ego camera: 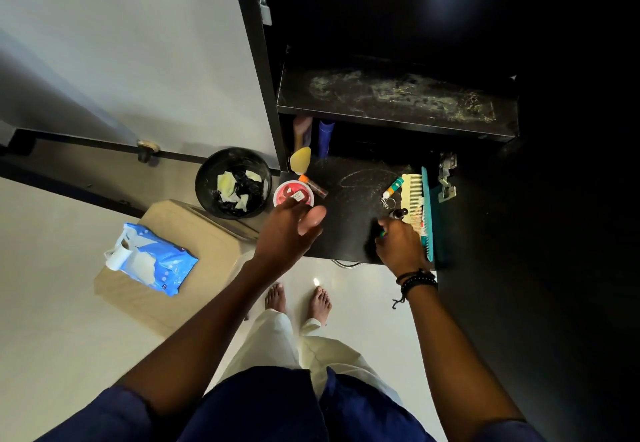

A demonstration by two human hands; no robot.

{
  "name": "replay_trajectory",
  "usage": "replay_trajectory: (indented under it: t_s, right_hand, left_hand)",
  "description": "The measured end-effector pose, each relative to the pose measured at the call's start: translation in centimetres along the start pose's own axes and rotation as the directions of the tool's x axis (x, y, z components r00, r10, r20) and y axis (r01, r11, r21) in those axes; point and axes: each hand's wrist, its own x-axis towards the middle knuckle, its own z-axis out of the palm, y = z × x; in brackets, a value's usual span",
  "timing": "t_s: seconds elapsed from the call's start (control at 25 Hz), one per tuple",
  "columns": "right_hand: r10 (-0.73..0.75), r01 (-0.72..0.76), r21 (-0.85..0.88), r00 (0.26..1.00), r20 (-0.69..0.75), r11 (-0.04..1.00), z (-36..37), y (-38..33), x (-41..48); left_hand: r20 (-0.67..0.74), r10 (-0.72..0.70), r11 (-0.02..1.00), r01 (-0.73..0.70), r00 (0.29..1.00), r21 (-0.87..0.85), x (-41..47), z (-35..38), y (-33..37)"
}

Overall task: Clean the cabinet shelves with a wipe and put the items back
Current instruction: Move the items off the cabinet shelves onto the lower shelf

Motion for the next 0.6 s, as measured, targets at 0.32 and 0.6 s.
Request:
replay_trajectory:
  t_s: [0.32, 0.6]
  right_hand:
    - [-0.039, 0.041, 0.028, 0.998, -0.040, 0.999, 3.6, -0.5, -0.4]
    - [0.078, -0.082, -0.047, 0.994, -0.073, 0.996, 4.4, -1.0, 0.4]
  left_hand:
    - [-0.023, -0.133, 0.990, 0.131, 0.991, -0.053, -2.3, 0.4, -2.9]
    - [-0.024, -0.154, 0.988, 0.154, 0.988, -0.030, -2.1, 1.2, -3.4]
